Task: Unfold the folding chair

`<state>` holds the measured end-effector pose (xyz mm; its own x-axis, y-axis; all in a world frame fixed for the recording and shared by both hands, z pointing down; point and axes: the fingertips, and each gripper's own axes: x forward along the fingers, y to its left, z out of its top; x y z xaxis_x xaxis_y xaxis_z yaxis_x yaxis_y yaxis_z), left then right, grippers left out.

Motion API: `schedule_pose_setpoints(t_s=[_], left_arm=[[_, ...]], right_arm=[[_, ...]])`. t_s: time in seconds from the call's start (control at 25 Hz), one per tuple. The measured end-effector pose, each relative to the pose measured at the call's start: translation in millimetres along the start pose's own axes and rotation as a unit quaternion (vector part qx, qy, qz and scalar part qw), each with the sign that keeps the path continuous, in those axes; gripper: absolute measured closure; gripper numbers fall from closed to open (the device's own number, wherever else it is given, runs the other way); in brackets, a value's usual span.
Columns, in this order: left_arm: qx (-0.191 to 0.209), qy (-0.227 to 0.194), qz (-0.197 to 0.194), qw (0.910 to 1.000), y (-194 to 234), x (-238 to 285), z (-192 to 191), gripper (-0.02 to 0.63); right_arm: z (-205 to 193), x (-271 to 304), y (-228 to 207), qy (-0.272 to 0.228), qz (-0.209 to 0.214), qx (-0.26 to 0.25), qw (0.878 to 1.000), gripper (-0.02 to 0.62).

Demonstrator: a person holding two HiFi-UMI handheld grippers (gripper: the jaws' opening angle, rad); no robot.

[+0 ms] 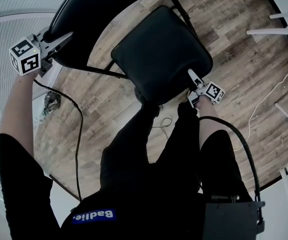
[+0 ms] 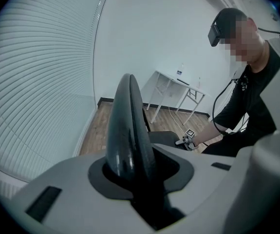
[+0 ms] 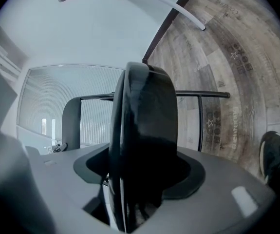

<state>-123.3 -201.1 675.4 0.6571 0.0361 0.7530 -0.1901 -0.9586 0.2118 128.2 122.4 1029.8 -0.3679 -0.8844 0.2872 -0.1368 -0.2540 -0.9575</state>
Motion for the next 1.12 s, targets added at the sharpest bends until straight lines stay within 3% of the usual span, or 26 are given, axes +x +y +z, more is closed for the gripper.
schedule_pose_setpoints(t_s=[0.04, 0.16, 0.36, 0.52, 0.76, 0.96, 1.12], left_arm=[[0.0, 0.0, -0.001, 1.0, 1, 1, 0, 0.5], [0.0, 0.007, 0.0, 1.0, 0, 4, 1, 0.501], [0.001, 0.004, 0.0, 1.0, -2, 6, 0, 0.495], [-0.001, 0.015, 0.006, 0.9999, 0, 6, 2, 0.447], [-0.014, 0.017, 0.005, 0.9997, 12, -2, 12, 0.379], [-0.013, 0.022, 0.016, 0.9995, 14, -14, 14, 0.367], [-0.01, 0.013, 0.03, 0.9994, 13, -27, 26, 0.367]], right_arm=[[1, 2, 1, 0.0, 0.014, -0.007, 1.0, 0.305], [1, -1, -7, 0.003, 0.004, -0.005, 1.0, 0.311], [7, 3, 2, -0.003, 0.049, -0.027, 0.998, 0.303], [4, -4, -9, -0.007, 0.0, 0.008, 1.0, 0.28], [2, -33, -20, -0.001, -0.052, 0.018, 0.998, 0.23], [13, -68, -3, -0.019, -0.079, 0.02, 0.997, 0.23], [16, -84, 31, -0.01, -0.07, 0.012, 0.997, 0.23]])
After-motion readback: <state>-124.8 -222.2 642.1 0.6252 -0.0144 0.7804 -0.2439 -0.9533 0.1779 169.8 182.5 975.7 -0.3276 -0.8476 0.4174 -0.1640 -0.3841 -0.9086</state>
